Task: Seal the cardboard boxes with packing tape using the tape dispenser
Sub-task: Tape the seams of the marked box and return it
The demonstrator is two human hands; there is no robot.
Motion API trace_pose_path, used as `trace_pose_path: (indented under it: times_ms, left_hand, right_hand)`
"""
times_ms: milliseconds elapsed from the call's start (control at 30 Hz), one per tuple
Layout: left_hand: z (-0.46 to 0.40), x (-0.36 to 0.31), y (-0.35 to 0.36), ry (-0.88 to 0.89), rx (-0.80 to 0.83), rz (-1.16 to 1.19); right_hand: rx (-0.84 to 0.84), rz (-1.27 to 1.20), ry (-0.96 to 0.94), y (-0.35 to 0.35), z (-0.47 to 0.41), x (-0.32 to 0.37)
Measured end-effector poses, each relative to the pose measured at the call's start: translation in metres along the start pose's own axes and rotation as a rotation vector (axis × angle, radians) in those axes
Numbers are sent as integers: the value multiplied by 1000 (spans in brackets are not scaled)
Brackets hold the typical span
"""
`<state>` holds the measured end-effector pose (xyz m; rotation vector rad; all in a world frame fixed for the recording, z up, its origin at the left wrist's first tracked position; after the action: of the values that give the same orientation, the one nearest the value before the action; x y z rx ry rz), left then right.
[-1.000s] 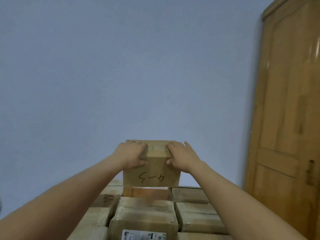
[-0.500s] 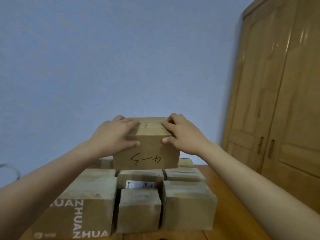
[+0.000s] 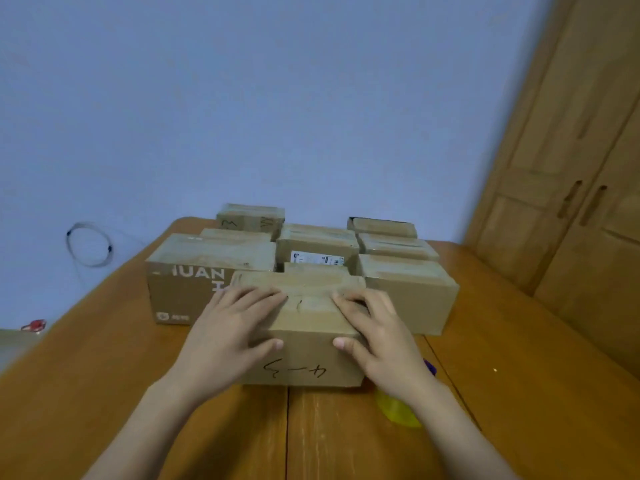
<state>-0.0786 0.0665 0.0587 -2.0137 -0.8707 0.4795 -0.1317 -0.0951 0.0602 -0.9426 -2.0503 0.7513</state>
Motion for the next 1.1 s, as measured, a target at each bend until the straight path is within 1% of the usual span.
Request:
trace_pose_path:
  times_ms: [100,233,333,433,500,567,600,633,700,733,767,833,900,933,967,1000,1100]
  left_hand:
    - [11,10,13,-35,20,45]
    - [12,19,2,-18,8,80]
    - [17,21,0,-2,22,69]
    - [25,25,18,-23,110,122]
    - [28,23,27,-12,137,121]
    - [25,24,27,-27,130,96]
    - [23,26,27,-29,127,87]
    - [22,26,26,-23,122,86]
    - [20,27,28,-12,137,112]
    - [19,26,29,-10,148,128]
    - [19,24,30,-6,151,141]
    - [18,21,33,-1,147,149]
    - [18,21,37,-17,172,169]
    - [17,22,39,-27,188,188]
    - [17,23,41,-37,203,210]
    - [17,24,42,-49,217,226]
    - [18,25,44,-70,254,232]
  right_hand:
    - [-16,-4,-9,13,5,-3]
    - [-33,-69,-56,15,-4,3]
    - [-25,-64,-86,22,-3,5]
    - [5,-90,-35,36,8,-4]
    - [45,-192,23,41,17,-13]
    - [88,-324,81,38,22,-23]
    - [74,-360,114,30,23,-29]
    - [23,-368,146,17,23,-37]
    - [-109,-303,198,-16,26,-64]
    - [-123,-244,239,-27,27,-79]
    - [-75,-170,311,-30,30,-100]
    - [169,-13,526,-16,43,-147]
    - [425,50,701,12,62,-178]
    - [509,46,757,24,69,-186]
    - [546,33,791,34,71,-190]
    - [543,26,804,39,71,-193]
    - [457,47,795,42,63,-202]
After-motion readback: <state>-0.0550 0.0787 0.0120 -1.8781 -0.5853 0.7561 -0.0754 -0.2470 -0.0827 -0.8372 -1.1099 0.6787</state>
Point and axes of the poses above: each hand's wrist, its own z-axis away from the middle knuckle, its own y-axis out of the palm, x = y × z, the point moved 10 cm from there along -z, towards the middle knuckle, and after that the axes turned 13 degrees about -z, right-handed, at the moved point
